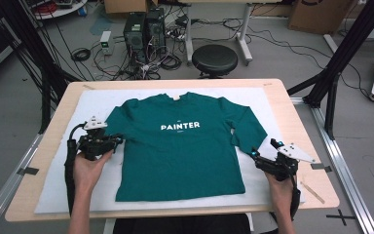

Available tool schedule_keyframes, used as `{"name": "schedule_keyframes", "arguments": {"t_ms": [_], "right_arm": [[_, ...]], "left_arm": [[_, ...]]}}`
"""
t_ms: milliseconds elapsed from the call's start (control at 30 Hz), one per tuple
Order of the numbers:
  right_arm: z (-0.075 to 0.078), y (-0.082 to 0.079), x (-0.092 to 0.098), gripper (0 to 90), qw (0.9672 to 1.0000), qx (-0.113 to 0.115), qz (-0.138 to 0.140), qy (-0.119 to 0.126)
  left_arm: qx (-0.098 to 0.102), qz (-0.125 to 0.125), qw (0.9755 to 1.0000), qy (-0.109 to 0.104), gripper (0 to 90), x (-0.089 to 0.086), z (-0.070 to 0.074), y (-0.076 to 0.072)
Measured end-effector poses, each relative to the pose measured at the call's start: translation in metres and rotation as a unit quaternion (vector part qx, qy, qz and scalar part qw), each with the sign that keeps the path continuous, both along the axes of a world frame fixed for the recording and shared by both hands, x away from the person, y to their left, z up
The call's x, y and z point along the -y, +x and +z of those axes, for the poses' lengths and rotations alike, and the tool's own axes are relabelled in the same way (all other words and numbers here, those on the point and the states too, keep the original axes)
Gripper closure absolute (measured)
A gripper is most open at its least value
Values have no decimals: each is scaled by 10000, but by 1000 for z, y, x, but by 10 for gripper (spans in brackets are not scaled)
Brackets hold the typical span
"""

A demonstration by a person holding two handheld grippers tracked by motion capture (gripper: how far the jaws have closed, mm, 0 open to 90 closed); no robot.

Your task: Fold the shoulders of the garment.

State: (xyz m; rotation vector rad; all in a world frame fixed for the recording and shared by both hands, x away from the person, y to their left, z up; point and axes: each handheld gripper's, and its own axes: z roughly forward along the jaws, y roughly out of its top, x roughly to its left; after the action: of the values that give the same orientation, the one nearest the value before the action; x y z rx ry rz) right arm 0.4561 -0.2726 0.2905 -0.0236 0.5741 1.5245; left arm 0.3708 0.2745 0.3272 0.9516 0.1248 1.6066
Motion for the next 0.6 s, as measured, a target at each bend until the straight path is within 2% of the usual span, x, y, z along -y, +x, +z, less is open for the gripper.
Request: {"name": "schedule_keyframes", "arguments": {"t_ms": [267,600], "right_arm": [[0,0,0,185,10000,4,-10,-3],[0,0,0,185,10000,-4,0,-15]], "left_arm": [[56,-92,9997,219,853,25,5,-6],[-19,-142,9985,534,853,65,17,5]]}}
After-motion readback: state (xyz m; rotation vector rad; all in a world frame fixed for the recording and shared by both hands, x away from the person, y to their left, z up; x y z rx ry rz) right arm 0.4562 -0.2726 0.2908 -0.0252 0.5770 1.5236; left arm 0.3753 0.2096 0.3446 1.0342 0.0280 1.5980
